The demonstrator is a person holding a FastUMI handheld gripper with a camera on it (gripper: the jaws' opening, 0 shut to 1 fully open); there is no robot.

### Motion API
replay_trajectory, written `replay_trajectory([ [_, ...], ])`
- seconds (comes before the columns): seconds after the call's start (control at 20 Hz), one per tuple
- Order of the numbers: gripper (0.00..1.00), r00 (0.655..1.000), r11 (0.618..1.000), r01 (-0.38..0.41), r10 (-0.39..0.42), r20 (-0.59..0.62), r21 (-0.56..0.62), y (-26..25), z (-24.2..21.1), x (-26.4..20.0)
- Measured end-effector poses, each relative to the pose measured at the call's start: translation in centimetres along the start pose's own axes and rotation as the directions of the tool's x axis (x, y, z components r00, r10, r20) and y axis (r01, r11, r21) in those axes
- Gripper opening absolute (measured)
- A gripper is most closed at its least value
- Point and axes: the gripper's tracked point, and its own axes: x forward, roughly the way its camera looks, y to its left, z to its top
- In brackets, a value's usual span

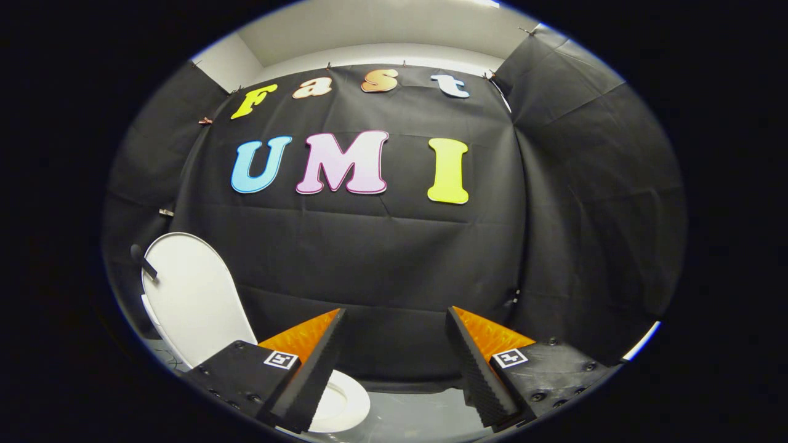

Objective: Open the toilet lid.

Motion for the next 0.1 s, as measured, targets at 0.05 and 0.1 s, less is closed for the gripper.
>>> replay_trajectory([
  [0.05,0.99,1.000,1.000,0.002,-0.002,-0.002,0.001,-0.10,-0.06,0.02],
  [0.1,0.99,1.000,1.000,0.002,-0.002,-0.002,0.003,-0.14,-0.02,0.02],
])
